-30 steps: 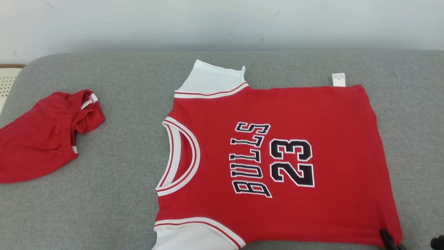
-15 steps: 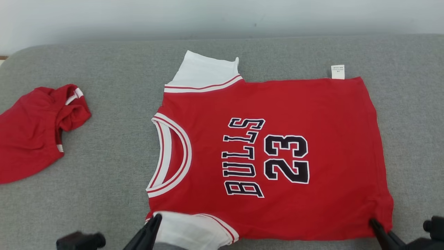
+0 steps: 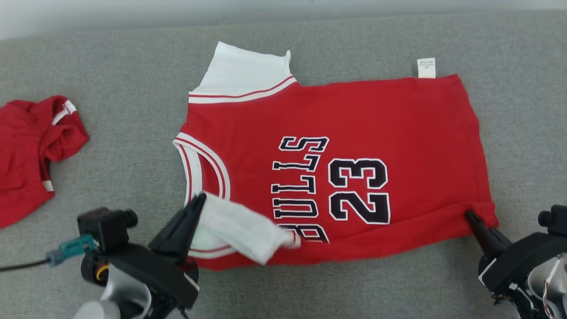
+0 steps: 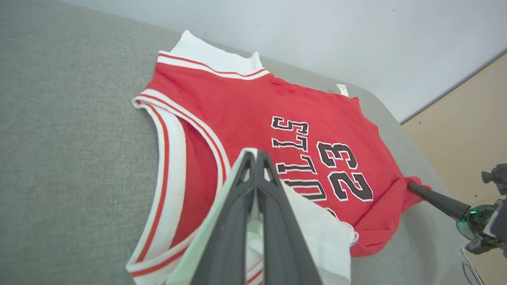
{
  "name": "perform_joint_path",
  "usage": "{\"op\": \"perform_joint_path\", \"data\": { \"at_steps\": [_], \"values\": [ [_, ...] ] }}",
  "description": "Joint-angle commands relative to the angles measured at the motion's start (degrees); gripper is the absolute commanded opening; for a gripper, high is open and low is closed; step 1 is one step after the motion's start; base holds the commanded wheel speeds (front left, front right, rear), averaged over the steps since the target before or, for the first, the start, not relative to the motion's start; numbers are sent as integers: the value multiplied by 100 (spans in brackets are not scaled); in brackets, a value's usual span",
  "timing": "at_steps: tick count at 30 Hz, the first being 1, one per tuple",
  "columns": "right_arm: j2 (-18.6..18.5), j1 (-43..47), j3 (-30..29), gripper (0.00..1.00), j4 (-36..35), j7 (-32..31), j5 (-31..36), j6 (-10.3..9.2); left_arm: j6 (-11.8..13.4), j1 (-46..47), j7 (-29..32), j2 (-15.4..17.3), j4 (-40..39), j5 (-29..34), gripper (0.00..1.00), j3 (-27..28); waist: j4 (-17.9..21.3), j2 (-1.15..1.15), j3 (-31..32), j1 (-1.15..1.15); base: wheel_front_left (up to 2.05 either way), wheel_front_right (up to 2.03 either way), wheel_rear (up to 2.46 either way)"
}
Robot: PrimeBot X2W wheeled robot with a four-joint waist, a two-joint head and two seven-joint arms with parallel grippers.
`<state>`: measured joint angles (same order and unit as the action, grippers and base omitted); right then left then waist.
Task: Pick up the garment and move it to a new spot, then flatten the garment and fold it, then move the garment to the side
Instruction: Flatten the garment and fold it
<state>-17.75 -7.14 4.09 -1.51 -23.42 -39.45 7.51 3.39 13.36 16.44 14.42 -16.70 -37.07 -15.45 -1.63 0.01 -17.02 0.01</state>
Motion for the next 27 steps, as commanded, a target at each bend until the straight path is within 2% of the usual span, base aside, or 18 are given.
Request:
{"op": "perform_joint_path", "data": {
  "at_steps": [1, 6, 10, 25, 26, 27],
  "values": [
    [-48, -126, 10, 0, 110, 52, -12, -4, -31, 184, -81, -37, 149, -39, 0, 45, 12, -1, -141, -1, 0, 0, 0],
    [14, -434, -38, 0, 530, 84, -251, -4, -137, 674, -332, -169, 724, -33, 0, 79, 21, -1, -310, -1, 0, 0, 0],
    [189, -592, -151, 0, 563, -217, -749, -4, -184, 955, -599, -246, 1015, 64, 0, 123, 51, -1, -436, -1, 0, 0, 0],
    [175, -1471, -345, 0, 917, -888, -795, -5, -273, 1595, -1100, -417, 1853, 111, 0, 178, 69, -1, -674, -1, 0, 0, 0],
    [217, -1498, -360, 38, 906, -866, -839, -5, -261, 1621, -1124, -456, 1917, 76, 0, 192, 67, -1, -683, -1, 0, 0, 0],
    [251, -1493, -390, 94, 895, -863, -866, -5, -262, 1632, -1154, -483, 1969, 44, 12, 200, 62, -1, -690, -1, 0, 0, 0]
  ]
}}
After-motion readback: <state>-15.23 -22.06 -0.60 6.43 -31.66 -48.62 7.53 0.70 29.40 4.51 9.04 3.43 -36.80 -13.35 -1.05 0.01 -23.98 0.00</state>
